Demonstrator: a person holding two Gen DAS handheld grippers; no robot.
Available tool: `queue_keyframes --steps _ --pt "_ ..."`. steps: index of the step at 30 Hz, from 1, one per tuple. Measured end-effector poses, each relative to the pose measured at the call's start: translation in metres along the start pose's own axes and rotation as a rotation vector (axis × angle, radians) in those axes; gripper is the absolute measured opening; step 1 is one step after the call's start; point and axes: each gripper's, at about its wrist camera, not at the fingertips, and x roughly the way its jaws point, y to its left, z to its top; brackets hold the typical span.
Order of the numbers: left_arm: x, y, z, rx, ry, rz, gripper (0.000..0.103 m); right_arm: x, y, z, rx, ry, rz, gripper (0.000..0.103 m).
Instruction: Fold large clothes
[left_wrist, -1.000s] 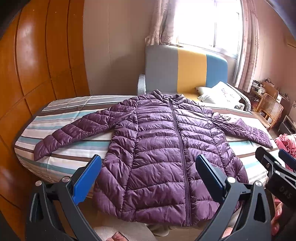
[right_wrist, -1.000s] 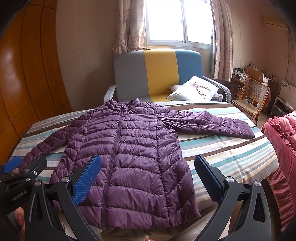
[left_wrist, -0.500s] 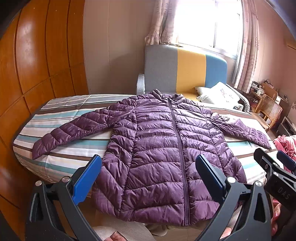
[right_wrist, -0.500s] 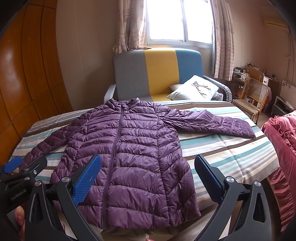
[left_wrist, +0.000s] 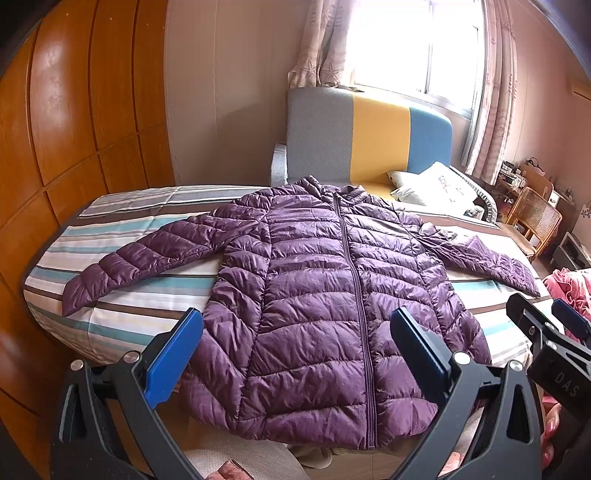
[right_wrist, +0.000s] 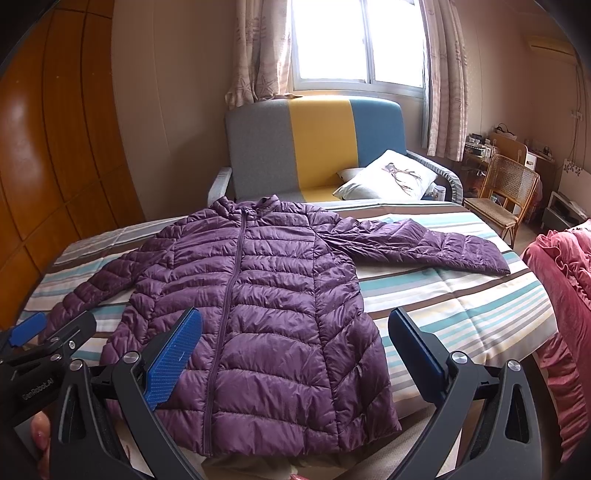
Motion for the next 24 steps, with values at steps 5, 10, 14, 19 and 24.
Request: queue_keyframes --steps 5,10,14,19,24 --pt "-0.0002 -0.0004 -0.0013 0.000 0.002 -0.001 0.101 -0.0001 0.0002 -0.0001 0.000 0.002 -0.002 0.100" --pt "0.0005 -0.0008 -0.0017 0.001 0.006 0.002 0.101 -0.0004 0.0005 0.0000 -0.004 -0.001 -0.005 0.100" --pt "0.0008 -0.0005 -0.0019 0.002 0.007 0.003 0.101 -0.0006 0.0007 -0.0003 -0.003 0.001 -0.005 0.100" --pt "0.0008 0.0004 -0.0019 0.000 0.009 0.001 0.101 0.0008 0.0010 0.0002 -0.004 0.002 -0.002 0.100" --pt "0.0022 0.0007 -0.0021 0.000 0.013 0.004 0.101 0.0008 0.0010 0.0003 -0.005 0.004 -0.005 0.100"
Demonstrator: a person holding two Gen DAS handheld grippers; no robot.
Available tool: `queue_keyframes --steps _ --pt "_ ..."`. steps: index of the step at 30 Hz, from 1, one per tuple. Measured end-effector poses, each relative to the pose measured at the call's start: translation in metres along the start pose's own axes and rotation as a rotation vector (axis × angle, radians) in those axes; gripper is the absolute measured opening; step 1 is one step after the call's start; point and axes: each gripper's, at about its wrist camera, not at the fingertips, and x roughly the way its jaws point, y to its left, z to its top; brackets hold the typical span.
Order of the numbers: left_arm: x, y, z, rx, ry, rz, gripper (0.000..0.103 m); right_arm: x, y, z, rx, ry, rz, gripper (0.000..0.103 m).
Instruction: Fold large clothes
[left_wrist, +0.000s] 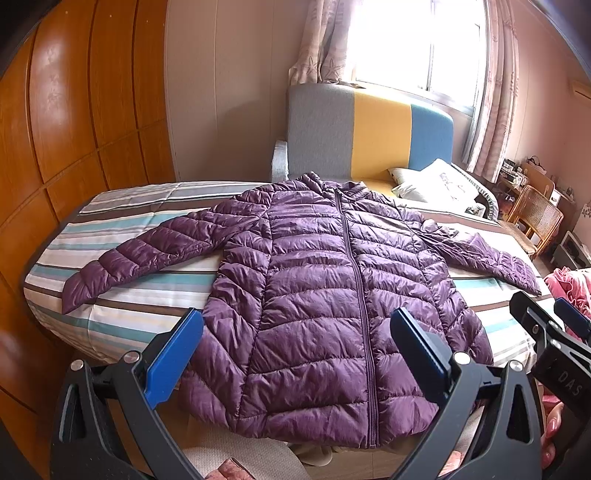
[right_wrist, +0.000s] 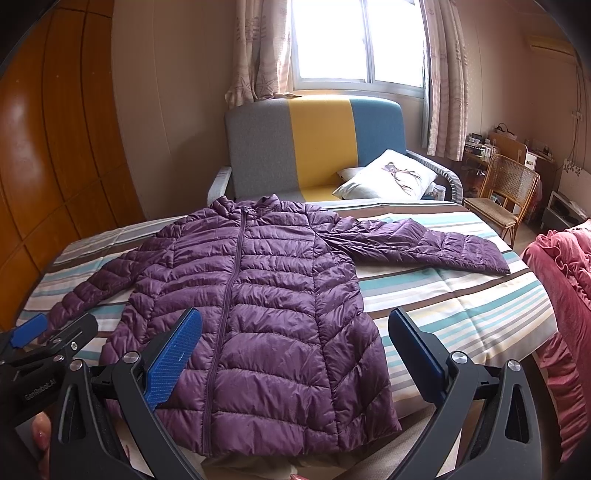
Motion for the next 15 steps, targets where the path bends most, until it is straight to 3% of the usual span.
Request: queue_keyframes --steps 15 --pt "0.0034 -0.0007 -0.0013 0.001 0.011 0.001 0.101 0.0021 -0.0009 -0.0010 0.002 0.001 -0.006 0.100"
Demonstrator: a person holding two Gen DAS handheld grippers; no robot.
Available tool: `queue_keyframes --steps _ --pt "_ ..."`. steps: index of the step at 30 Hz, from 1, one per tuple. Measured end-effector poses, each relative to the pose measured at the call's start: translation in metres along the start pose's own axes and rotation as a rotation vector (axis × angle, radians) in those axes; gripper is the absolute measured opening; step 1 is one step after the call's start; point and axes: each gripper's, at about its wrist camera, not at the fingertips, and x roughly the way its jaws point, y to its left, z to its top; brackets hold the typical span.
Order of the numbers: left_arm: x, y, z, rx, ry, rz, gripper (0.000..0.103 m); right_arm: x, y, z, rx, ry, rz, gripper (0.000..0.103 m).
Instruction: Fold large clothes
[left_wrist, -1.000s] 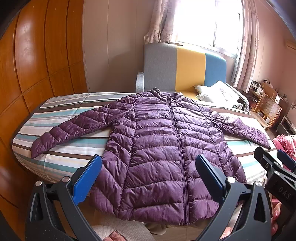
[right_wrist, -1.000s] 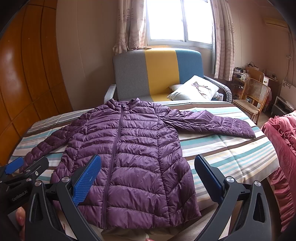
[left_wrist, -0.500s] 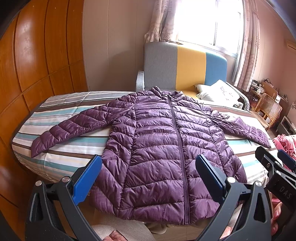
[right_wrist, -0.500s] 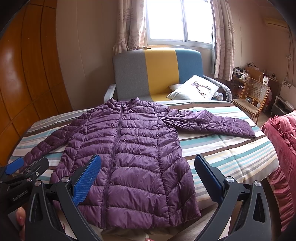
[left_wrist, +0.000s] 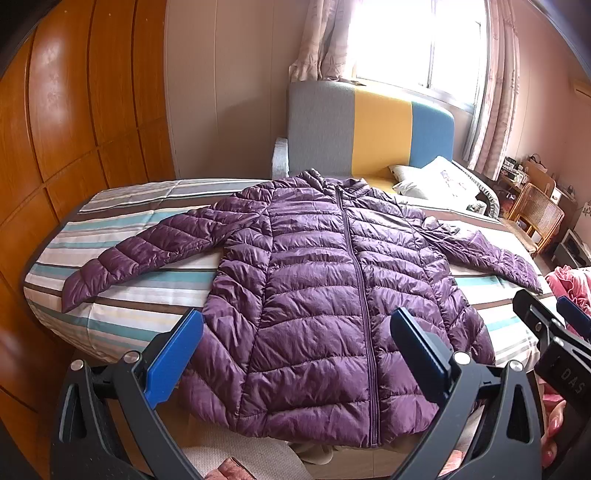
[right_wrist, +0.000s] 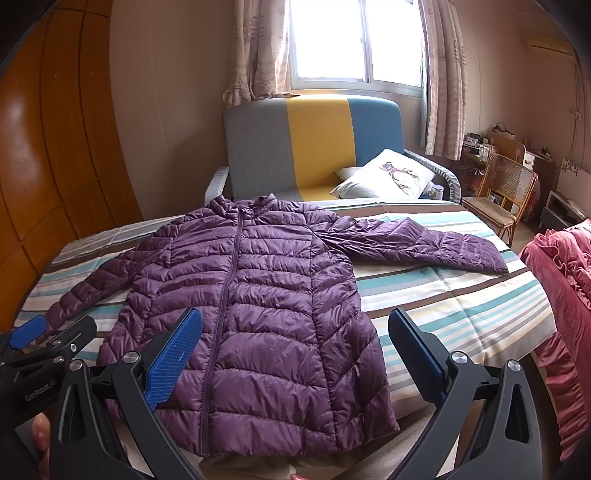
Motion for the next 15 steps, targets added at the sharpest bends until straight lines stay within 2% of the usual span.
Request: queue_keyframes --steps 8,15 --pt "0.008 -0.002 -0.002 0.010 0.023 0.000 0.101 0.002 -0.005 0.001 0.010 0.007 -0.004 0.100" --pt "0.023 -0.002 0.004 0.019 0.046 0.014 0.101 0.022 -0.019 0.000 0.043 0.048 -0.015 0.100"
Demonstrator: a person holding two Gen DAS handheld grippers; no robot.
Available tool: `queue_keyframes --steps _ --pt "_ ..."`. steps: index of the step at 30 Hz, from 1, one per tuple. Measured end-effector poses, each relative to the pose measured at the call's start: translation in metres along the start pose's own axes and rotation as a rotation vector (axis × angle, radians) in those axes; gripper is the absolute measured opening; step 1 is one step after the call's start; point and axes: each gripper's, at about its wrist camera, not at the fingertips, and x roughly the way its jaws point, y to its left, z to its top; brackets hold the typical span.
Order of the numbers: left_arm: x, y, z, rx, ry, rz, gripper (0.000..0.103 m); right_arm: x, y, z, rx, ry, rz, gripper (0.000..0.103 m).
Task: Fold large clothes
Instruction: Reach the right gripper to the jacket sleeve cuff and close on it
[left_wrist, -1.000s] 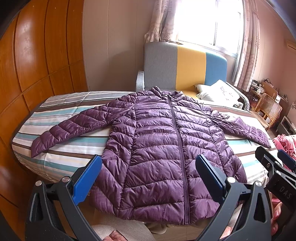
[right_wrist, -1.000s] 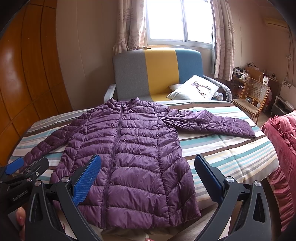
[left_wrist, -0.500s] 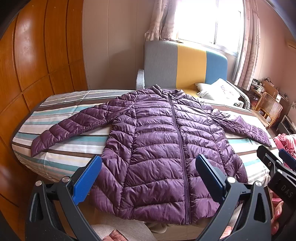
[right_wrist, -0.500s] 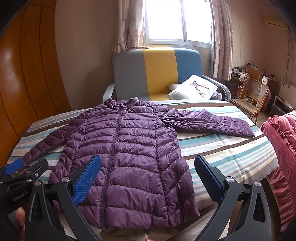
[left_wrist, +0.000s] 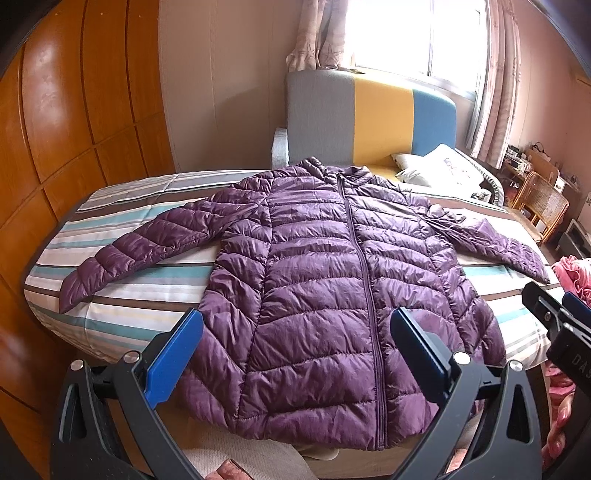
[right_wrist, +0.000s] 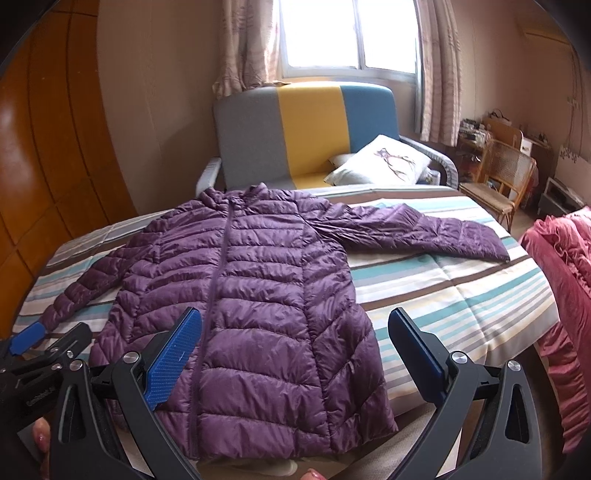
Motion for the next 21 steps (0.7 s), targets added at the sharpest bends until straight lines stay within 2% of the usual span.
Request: queue_keyframes --steps 6,12,15,17,19,21 --pt "0.031 -0.001 0.010 0.006 0.017 0.029 0.101 0.022 -0.016 0.008 -0.006 -0.012 -0.040 0.100" --pt "0.085 -0.003 0.024 0.064 0.025 0.112 0.101 0.072 -0.046 0.016 0.054 0.022 0.112 0.100" --pt "0.111 0.002 0.032 0.073 0.031 0.129 0.101 0.103 -0.061 0.020 0.050 0.071 0.056 0.100" --pt "0.129 0.004 0.038 0.078 0.042 0.139 0.101 0.127 -0.077 0.025 0.053 0.109 -0.013 0.100" --pt "0.150 0.006 0.046 0.086 0.056 0.162 0.101 0.143 -0.098 0.028 0.087 0.106 -0.049 0.100" --pt "0.166 0.007 0.051 0.094 0.051 0.199 0.101 0.165 -0.125 0.032 0.143 0.138 -0.092 0.100"
